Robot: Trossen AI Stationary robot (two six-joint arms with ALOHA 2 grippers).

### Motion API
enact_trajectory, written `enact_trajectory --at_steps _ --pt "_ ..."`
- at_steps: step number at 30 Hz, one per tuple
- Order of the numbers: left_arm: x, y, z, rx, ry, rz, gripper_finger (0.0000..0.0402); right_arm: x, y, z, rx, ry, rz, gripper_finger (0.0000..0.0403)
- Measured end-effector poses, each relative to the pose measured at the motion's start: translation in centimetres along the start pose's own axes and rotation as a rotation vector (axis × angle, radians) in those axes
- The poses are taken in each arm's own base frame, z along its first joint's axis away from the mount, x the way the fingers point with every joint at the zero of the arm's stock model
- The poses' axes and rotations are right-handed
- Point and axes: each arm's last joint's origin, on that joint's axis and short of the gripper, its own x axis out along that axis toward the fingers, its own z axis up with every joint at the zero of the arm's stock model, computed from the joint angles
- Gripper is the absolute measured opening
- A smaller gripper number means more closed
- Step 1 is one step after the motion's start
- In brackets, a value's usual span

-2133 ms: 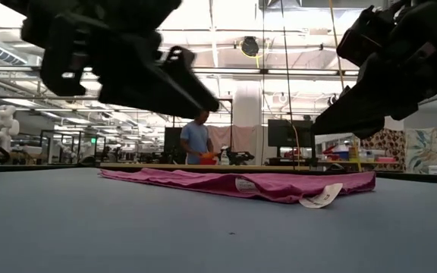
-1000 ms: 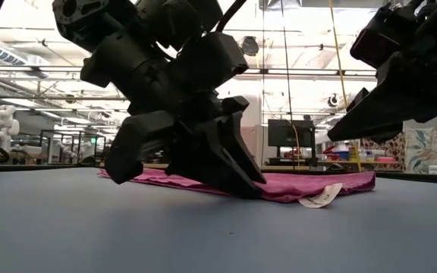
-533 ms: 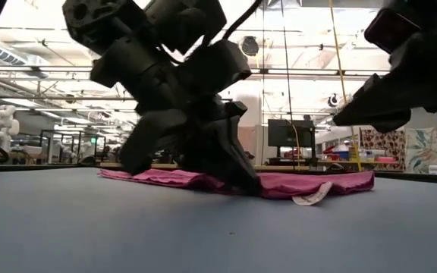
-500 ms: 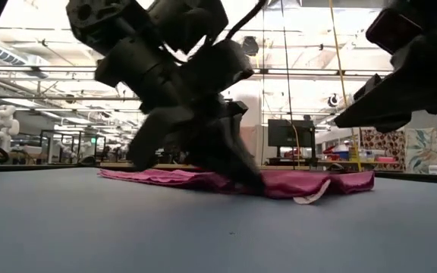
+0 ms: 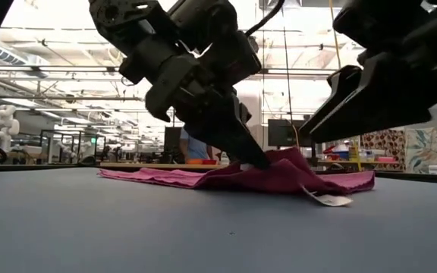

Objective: Roll towel into tight, uniform cylinder
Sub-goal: Fold the pink towel

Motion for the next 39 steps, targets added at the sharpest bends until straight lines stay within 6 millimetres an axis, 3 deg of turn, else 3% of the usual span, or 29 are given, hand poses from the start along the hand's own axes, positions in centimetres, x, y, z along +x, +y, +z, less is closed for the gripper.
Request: enact_trajectory --at_steps 7,11,17,39 --pt "-0.2 1.0 -0.3 -0.057 0.012 0.004 0.0004 2.4 2.2 -1.2 -0.063 0.014 -0.104 0.0201" --pt "-0.2 1.0 -0.3 -0.08 0.018 0.0 0.0004 3.7 3.0 -1.6 -0.095 -0.01 -0.22 0.0201" --pt "-0.2 0.9 -0.3 -0.082 0.015 -0.021 0.0004 4.6 3.5 -1.6 -0.137 0.001 -0.255 0.0193" --pt "-0.2 0.9 -0.3 -0.108 0.013 -0.022 0.001 4.8 3.3 -1.5 -0.104 0.007 -0.263 0.0005"
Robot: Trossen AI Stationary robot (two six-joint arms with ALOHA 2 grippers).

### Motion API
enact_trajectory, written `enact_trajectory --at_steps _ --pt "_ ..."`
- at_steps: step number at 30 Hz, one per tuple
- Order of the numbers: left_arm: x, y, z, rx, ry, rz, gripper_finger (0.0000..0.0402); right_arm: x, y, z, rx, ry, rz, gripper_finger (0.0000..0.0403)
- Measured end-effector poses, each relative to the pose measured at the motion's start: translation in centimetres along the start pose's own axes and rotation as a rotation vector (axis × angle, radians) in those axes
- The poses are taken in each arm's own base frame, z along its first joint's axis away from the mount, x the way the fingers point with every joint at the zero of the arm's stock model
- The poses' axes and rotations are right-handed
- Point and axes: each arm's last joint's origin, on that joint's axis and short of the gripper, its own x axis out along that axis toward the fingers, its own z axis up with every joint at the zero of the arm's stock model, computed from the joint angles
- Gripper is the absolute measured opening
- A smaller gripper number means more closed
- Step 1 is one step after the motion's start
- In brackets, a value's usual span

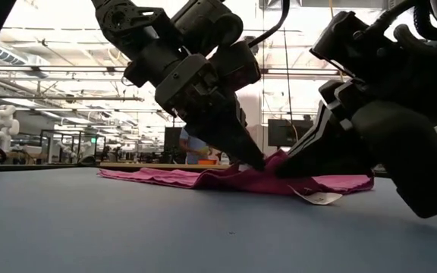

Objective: Roll towel into tight, uniform cylinder
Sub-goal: Fold the pink towel

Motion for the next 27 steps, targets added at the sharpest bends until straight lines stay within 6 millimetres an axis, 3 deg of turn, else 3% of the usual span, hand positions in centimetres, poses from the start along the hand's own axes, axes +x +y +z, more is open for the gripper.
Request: enact_trajectory --at_steps 3,9,13,17,21,27 --pt "-0.2 0.0 -0.3 -0.011 0.041 -0.001 0.0042 -0.2 0.2 -0.1 0.017 -0.002 0.007 0.001" --pt "-2.0 -0.6 -0.2 -0.054 0.136 0.0 0.0144 -0.8 0.6 -0.2 0.037 -0.006 0.029 0.0003" --pt "-2.4 -1.9 0.9 -0.008 0.061 -0.012 0.0192 -1.1 0.8 -0.3 0.066 -0.008 0.036 0.0003" --pt "-1.6 -4.5 2.1 0.134 -0.064 0.033 0.0208 -1.4 0.5 0.2 0.113 -0.011 0.038 0.0003" --pt "-0.6 -6.5 1.5 0.229 -0.053 0.213 0.021 -2.3 -0.2 1.0 0.145 0.004 0.054 0.0003" --pt "0.6 -8.1 0.9 0.253 -0.088 0.395 0.0211 -3.4 -1.3 2.0 0.187 0.03 0.079 0.0002"
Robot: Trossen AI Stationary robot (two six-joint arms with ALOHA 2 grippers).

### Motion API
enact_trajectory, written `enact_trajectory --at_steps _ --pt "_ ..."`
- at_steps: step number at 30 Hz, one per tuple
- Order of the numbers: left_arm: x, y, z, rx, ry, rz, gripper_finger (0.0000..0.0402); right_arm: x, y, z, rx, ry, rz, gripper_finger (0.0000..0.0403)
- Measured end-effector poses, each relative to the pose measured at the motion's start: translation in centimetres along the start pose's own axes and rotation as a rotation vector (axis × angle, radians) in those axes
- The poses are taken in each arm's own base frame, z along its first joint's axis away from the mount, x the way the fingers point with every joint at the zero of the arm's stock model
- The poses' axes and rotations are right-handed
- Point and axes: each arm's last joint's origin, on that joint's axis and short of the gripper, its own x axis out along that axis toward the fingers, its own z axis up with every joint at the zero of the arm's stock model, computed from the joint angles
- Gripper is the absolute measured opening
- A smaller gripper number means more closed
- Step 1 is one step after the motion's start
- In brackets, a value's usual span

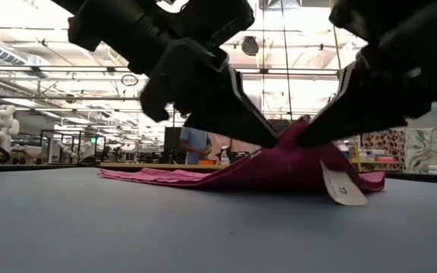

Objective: Roll towel into tight, uniform cylinder
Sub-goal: Fold the pink towel

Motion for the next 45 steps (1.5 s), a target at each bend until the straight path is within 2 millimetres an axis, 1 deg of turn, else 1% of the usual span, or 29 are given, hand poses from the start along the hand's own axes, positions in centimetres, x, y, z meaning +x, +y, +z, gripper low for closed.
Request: enact_trajectory --at_steps 2,8,10,12,15,17,20,21,22,25,31,34,37,45 --pt "0.2 -0.3 0.0 0.006 -0.018 0.033 0.0211 -0.3 -0.2 0.3 0.014 -0.002 0.002 0.0002" --pt "1.1 -0.8 -0.6 0.027 -0.024 0.033 0.021 -0.4 -0.3 0.4 0.047 0.016 0.017 0.0002" --pt "1.4 -1.0 -1.0 0.032 -0.02 0.033 0.0204 -0.4 -0.3 0.4 0.059 0.019 0.015 0.0002" --pt "1.9 -1.2 -1.4 0.044 -0.012 0.033 0.0189 -0.4 -0.4 0.4 0.062 0.022 0.012 0.0002" --pt "2.3 -1.3 -1.9 0.06 0.008 0.045 0.0148 -0.4 -0.4 0.3 0.06 0.024 0.011 0.0002" --pt "2.3 -1.3 -1.9 0.057 0.002 0.048 0.0109 -0.4 -0.4 0.3 0.057 0.029 0.008 0.0002" --pt "2.1 -1.2 -1.7 0.053 -0.007 0.048 0.0038 -0.5 -0.5 0.1 0.053 0.041 0.0 0.0002" --pt "2.1 -1.1 -1.6 0.051 -0.011 0.043 0.002 -0.5 -0.5 0.1 0.052 0.043 -0.001 0.0002" --pt "2.1 -1.0 -1.5 0.044 -0.021 0.04 0.0013 -0.5 -0.5 0.0 0.049 0.044 -0.002 0.0005" --pt "2.2 -0.8 -1.5 0.021 -0.021 0.038 0.0016 -0.7 -0.4 -0.1 0.04 0.045 0.002 0.0026" --pt "2.7 0.3 -1.8 -0.066 -0.024 -0.072 0.0007 -0.9 -0.2 -0.2 0.026 0.043 0.007 0.0102" --pt "2.9 0.8 -1.9 -0.092 -0.023 -0.107 0.0007 -0.9 -0.3 -0.2 0.02 0.047 0.003 0.0128" --pt "3.0 1.2 -1.9 -0.098 -0.021 -0.116 0.0007 -0.9 -0.3 -0.3 0.01 0.051 0.004 0.0132" --pt "3.2 1.8 -2.1 -0.157 -0.017 -0.123 0.0006 -0.4 -0.1 -1.0 0.001 0.083 0.006 0.0119"
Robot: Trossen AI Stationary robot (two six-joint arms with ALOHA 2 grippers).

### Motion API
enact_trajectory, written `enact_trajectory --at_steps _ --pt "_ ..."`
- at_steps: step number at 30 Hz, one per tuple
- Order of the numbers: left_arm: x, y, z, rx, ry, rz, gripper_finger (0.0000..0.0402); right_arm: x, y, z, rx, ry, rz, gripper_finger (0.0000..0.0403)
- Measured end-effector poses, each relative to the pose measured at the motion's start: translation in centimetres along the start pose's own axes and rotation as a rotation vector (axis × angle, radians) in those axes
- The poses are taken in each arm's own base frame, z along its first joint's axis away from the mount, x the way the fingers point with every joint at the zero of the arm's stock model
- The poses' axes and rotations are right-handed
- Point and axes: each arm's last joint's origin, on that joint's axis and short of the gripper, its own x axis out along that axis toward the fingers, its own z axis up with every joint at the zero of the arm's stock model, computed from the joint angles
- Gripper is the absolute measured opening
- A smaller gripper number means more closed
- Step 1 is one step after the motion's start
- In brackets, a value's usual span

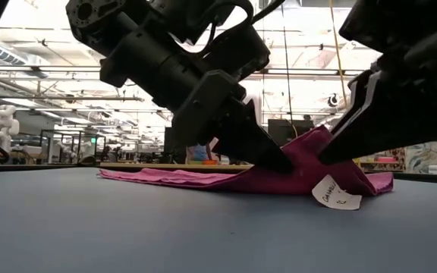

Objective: Roll towel into tight, uniform cylinder
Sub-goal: Fold the pink towel

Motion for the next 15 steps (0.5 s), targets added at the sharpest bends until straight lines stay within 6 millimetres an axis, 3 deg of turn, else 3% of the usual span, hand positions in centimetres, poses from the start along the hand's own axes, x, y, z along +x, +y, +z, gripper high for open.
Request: enact_trajectory --at_steps 8,15 --pt "0.04 0.22 -0.01 -0.033 0.0 -0.017 0.0006 -0.01 0.03 0.29 0.012 -0.05 -0.032 0.0114" --pt "0.05 0.24 0.0 -0.035 -0.001 -0.027 0.0006 -0.02 0.06 0.28 0.016 -0.048 -0.026 0.0045"
